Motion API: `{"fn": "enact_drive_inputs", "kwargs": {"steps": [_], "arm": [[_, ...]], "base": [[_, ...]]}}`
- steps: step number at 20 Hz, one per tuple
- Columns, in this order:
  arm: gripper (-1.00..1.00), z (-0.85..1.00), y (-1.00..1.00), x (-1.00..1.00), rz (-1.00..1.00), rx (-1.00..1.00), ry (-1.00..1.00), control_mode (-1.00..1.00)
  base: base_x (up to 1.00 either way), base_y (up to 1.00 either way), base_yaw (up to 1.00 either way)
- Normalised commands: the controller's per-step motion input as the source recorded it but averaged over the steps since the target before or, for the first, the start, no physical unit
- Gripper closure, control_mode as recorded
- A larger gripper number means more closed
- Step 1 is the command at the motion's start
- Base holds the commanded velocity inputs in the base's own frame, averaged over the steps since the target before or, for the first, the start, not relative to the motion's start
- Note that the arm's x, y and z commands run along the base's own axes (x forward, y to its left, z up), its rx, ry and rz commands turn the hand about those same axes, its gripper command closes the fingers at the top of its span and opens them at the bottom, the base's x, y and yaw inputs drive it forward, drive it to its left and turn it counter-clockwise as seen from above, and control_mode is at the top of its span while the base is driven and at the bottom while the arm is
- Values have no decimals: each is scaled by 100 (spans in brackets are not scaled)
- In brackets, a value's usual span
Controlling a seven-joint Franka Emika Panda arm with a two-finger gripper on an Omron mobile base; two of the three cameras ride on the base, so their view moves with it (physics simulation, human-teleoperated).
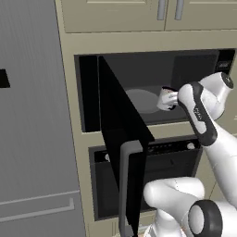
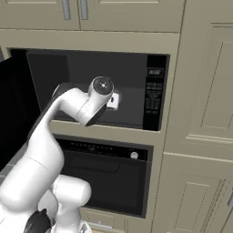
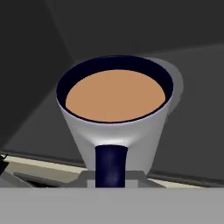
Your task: Pick the cup of tea, navigate to the dining table, and place it on the saucer.
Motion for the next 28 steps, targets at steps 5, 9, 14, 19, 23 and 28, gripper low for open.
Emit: {"fn": "enact_drive_inputs", "kwargs": {"steps": [5, 9, 14, 19, 23, 28], "arm": [[100, 13, 9, -100, 3, -1, 10, -100], [100, 4, 8, -100, 6, -1, 11, -100], [100, 0, 6, -32, 3, 0, 5, -100], [100, 0, 0, 0, 0, 0, 0, 100], [100, 0, 0, 0, 0, 0, 0, 100], [100, 0, 0, 0, 0, 0, 0, 100]], "base": [[0, 0, 0], [0, 0, 0], [0, 0, 0], [-32, 0, 0], [-65, -3, -23], [-2, 14, -88]]}}
